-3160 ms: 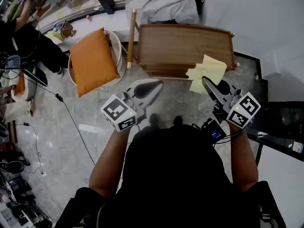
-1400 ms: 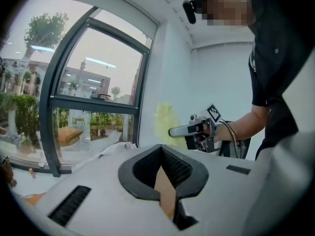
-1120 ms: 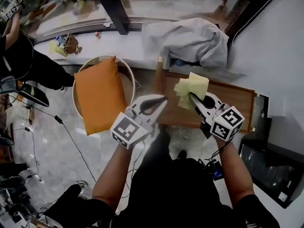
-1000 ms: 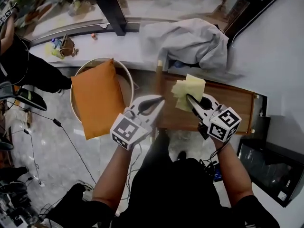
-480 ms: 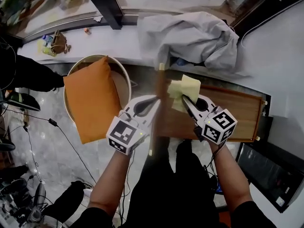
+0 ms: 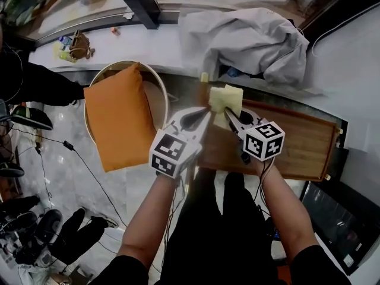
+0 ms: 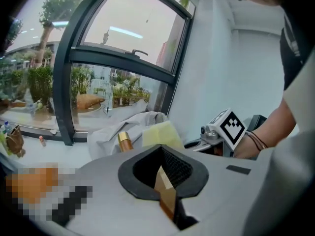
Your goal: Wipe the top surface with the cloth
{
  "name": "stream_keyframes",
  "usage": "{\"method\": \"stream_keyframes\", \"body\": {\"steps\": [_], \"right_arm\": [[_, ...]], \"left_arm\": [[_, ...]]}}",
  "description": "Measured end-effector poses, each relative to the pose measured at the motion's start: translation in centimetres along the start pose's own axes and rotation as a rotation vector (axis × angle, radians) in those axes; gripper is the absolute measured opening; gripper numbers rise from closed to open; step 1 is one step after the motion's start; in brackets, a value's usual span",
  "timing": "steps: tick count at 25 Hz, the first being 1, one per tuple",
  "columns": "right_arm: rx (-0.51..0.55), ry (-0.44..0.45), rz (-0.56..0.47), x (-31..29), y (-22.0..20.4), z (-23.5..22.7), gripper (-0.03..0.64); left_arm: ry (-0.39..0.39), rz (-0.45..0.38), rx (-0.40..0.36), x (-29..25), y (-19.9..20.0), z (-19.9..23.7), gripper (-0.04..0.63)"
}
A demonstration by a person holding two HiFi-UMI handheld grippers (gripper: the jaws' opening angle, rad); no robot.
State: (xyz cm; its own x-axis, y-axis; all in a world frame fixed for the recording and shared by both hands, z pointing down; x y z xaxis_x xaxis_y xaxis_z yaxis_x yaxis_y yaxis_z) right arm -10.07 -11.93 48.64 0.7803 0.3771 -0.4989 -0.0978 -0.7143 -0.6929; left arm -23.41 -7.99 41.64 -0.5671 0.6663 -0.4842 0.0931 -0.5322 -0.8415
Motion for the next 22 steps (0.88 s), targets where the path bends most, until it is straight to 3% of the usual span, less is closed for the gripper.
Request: {"method": "stream_keyframes", "body": {"steps": [11, 22], "right_arm": [[-0.066, -0.053, 0.158, -5.2, -3.8, -2.0, 0.032], [-0.113, -0.135, 0.246, -6.0, -5.4, -3.9, 0.032]], "left_arm": [[0.003, 0.009, 0.011, 0.0, -0.1, 0.6, 0.009], [-0.013, 0.020, 0.008, -0.6, 0.2, -0.9, 0.009]]}}
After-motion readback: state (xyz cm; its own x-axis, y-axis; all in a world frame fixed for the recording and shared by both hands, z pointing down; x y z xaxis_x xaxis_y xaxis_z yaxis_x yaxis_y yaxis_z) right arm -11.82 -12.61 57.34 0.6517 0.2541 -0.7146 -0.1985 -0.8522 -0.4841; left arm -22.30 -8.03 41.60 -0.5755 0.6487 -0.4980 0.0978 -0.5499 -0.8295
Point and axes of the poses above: the fingertips, and each gripper's own axes: x backward along the fingers, z to its left, y out of its top, the point moved 6 cm from there along x, backward along the fingers, and after that the axes turned 2 degrees about -x, right-handed, at the moved point
